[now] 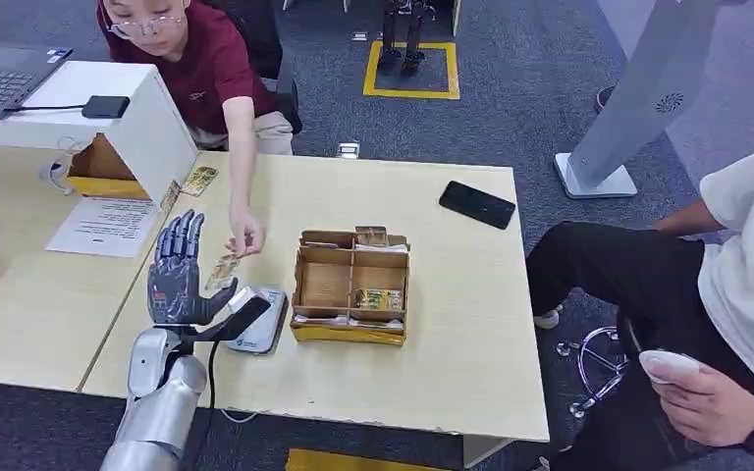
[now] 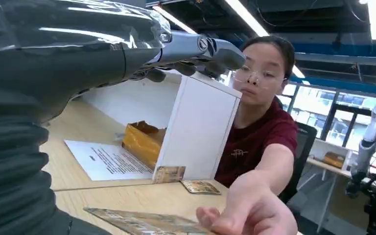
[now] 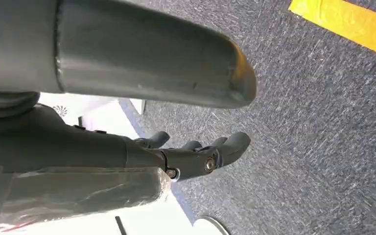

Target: Pass the card to the sensor for recognition and then transmit it.

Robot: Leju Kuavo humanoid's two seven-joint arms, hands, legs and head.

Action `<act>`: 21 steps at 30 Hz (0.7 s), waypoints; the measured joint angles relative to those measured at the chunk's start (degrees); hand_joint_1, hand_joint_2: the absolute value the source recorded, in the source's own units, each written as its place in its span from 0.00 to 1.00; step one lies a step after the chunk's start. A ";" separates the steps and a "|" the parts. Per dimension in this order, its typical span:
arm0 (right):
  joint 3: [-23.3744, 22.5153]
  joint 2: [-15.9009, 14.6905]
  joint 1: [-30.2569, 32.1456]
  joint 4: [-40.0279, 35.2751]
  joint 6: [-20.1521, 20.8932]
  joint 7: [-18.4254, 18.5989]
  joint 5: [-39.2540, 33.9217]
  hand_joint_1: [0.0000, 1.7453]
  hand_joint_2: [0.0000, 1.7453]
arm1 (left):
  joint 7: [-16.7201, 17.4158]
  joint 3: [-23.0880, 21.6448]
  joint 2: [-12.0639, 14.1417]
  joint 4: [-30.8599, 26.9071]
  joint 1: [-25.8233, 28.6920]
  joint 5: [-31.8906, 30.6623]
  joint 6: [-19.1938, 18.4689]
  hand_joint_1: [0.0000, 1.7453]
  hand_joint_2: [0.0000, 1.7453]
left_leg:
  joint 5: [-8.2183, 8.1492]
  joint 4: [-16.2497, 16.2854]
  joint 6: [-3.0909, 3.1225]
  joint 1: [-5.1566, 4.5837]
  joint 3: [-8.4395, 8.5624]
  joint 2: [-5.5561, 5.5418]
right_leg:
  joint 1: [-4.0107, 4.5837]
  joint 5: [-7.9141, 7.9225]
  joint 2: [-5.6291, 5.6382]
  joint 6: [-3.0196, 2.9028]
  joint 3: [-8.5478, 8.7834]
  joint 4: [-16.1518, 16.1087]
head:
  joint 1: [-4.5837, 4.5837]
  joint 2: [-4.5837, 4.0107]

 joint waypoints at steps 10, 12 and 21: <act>-0.02 0.04 0.00 0.00 0.00 0.00 1.01 0.00 0.00 | 1.71 2.12 0.24 -0.11 0.08 1.58 0.00 1.00 1.00 | 0.00 0.00 0.00 0.01 0.01 0.00 | 0.00 0.00 0.00 0.00 0.00 0.00 | 0.00 0.00; -0.04 0.07 0.01 0.00 0.00 0.00 1.03 0.00 0.00 | 1.69 2.08 0.50 -0.11 0.18 2.29 0.00 1.00 1.00 | 0.00 0.00 0.00 0.01 0.00 0.00 | 0.00 0.00 0.00 0.00 0.00 0.00 | 0.00 0.00; -0.07 0.09 0.00 0.00 0.00 -0.66 2.05 0.00 0.00 | -3.34 2.58 0.66 0.26 0.30 4.96 0.02 1.00 1.00 | 0.00 0.00 0.00 0.00 -0.02 0.00 | 0.00 0.00 -0.01 0.00 0.00 0.00 | 0.00 0.00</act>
